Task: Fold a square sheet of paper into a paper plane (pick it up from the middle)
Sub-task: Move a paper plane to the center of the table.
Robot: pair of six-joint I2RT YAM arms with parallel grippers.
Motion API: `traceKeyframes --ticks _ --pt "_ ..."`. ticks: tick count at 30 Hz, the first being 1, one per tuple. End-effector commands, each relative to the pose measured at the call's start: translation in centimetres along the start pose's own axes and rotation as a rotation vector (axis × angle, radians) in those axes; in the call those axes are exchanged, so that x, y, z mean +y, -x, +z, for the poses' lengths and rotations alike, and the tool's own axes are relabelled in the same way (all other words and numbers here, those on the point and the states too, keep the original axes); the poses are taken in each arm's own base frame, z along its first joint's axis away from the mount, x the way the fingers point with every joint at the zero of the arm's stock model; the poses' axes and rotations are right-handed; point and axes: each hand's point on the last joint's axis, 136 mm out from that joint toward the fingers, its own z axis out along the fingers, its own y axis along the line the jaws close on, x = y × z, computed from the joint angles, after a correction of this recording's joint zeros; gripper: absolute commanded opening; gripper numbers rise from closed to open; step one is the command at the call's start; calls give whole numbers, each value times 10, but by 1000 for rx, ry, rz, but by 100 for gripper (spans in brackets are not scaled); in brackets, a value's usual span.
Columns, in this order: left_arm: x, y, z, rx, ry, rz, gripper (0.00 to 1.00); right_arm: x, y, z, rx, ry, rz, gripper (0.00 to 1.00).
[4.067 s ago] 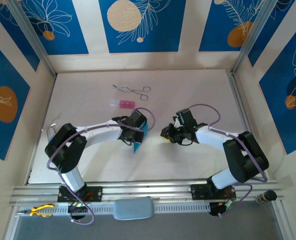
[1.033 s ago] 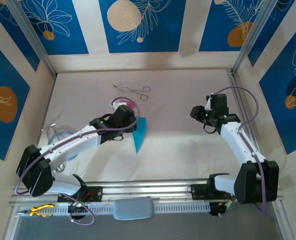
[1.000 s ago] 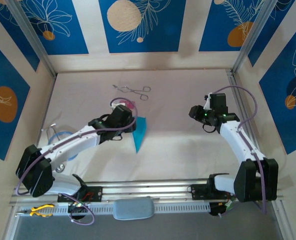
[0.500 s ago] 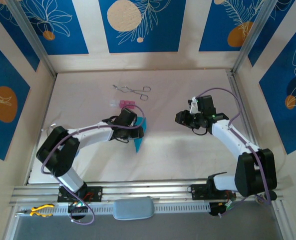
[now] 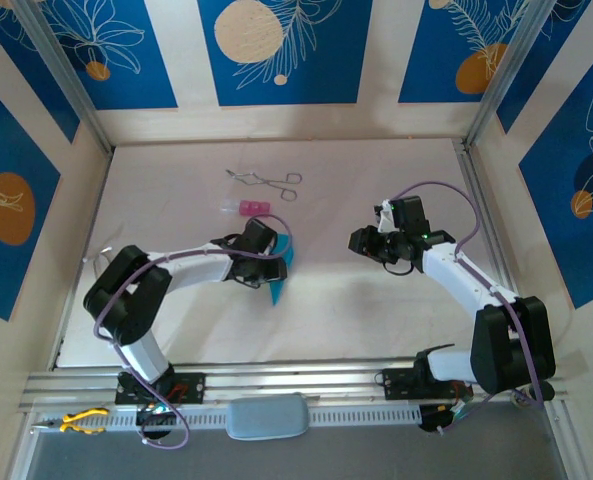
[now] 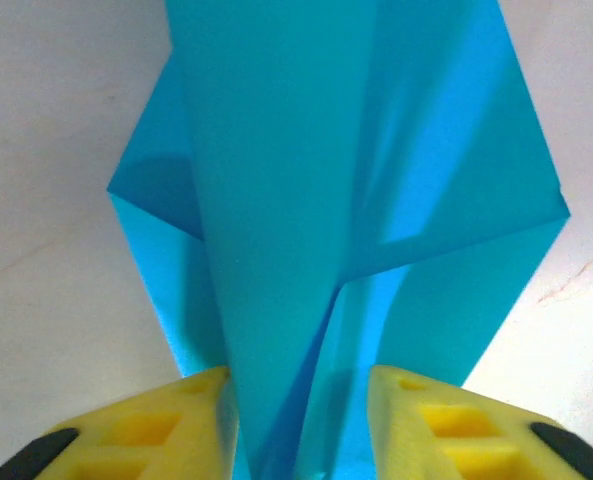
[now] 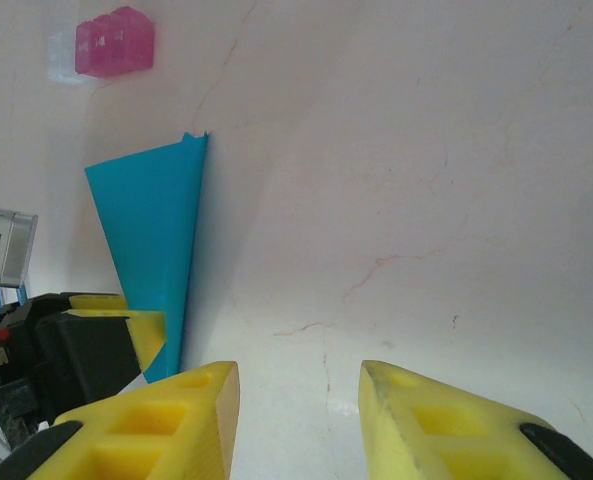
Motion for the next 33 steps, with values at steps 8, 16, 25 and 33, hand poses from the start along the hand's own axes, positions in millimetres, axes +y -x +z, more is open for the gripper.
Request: traceKeyframes --ticks 8,16,25,33 --pt "-13 -4 7 37 -18 68 17 1 -9 -3 9 15 9 36" --pt "-16 -6 7 21 208 184 13 -1 -11 -5 3 9 11 36" --pt "-25 -12 17 51 330 228 17 -7 -16 -7 -1 1 21 37" --pt "-33 -17 26 68 354 240 22 -12 -17 -10 -8 -2 33 37"
